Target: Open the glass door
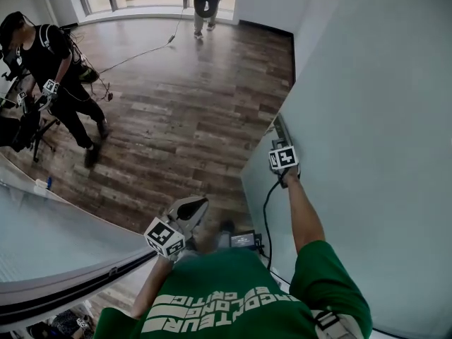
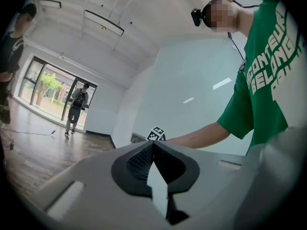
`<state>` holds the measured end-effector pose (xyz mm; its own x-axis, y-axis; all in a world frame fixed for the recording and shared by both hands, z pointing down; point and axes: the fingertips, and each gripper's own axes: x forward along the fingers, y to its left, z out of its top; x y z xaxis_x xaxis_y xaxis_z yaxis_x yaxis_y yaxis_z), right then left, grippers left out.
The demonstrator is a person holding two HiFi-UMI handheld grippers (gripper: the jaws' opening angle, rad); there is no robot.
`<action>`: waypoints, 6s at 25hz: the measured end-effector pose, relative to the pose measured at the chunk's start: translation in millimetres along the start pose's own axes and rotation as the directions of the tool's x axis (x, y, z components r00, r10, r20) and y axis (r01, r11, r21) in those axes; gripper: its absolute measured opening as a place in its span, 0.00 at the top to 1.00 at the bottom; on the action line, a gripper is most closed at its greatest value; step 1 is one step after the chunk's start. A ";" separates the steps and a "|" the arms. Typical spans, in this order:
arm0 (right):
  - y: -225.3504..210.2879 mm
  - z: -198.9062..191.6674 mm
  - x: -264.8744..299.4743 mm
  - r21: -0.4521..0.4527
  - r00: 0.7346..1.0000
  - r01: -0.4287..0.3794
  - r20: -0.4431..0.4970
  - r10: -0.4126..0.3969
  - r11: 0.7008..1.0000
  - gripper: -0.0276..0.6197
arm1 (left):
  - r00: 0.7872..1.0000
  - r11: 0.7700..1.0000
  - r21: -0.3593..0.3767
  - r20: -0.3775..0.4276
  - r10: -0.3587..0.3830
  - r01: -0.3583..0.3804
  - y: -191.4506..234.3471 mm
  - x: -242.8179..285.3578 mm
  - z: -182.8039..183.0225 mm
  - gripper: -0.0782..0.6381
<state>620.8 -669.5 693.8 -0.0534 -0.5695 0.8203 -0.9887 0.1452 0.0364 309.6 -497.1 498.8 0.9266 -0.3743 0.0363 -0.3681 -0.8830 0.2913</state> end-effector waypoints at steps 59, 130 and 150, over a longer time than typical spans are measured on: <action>-234.6 -53.5 -29.0 0.264 0.979 0.203 -0.044 -0.199 0.943 0.97 | 0.995 0.995 0.007 -0.037 -0.097 0.098 1.4 131.9 3.9 0.87; 238.2 139.0 -155.3 -0.329 0.679 -0.208 0.629 0.378 0.921 0.97 | 0.938 0.938 0.027 0.054 0.343 -0.345 101.0 -103.9 11.8 0.87; 251.4 140.0 -149.2 -0.379 0.697 -0.217 0.585 0.415 0.899 0.97 | 0.935 0.936 0.019 0.064 0.350 -0.352 106.5 -102.2 16.6 0.87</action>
<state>360.6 -661.3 500.7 -0.5295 -0.8098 0.2527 -0.8245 0.5613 0.0712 174.4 -557.6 510.2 0.7321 -0.6771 0.0745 -0.6720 -0.6999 0.2420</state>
